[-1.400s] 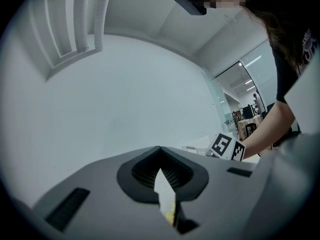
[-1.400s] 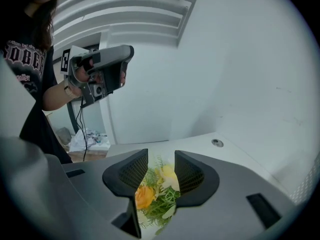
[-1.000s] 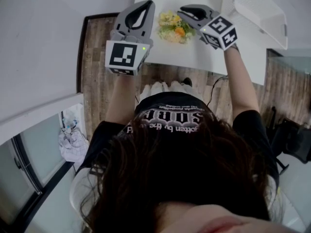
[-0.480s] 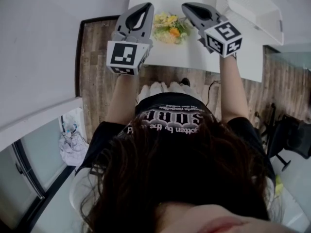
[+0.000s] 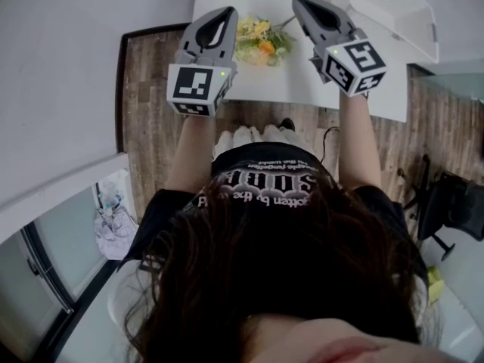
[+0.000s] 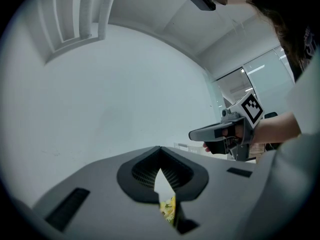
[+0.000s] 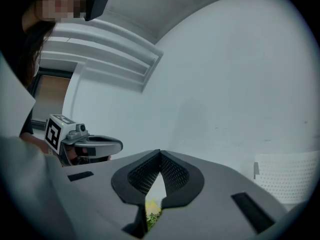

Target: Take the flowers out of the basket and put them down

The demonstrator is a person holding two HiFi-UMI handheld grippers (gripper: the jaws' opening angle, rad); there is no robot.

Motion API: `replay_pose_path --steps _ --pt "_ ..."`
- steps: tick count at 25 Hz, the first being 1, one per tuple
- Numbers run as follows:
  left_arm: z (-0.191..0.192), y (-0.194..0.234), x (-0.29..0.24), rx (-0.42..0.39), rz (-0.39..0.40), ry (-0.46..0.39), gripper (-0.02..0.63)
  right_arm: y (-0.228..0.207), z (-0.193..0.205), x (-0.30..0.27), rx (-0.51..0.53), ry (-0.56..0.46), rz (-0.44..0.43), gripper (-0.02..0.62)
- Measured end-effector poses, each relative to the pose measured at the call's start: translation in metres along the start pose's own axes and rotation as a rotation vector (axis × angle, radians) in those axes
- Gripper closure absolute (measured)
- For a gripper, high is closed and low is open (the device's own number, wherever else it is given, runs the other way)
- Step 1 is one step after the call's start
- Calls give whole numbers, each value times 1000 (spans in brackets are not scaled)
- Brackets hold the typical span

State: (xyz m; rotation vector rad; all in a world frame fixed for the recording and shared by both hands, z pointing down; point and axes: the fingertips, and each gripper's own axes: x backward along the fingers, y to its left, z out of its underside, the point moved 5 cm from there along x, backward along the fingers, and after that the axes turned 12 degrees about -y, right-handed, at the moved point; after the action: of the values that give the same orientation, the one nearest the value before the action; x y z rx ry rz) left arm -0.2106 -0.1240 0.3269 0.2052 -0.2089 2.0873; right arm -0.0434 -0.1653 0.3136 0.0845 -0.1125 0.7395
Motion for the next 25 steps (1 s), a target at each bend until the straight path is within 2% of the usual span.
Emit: replay_pose_path --steps 25 --pt "1 -1 -6 -1 -4 5 607 -7 -7 14 23 -40 69 571"
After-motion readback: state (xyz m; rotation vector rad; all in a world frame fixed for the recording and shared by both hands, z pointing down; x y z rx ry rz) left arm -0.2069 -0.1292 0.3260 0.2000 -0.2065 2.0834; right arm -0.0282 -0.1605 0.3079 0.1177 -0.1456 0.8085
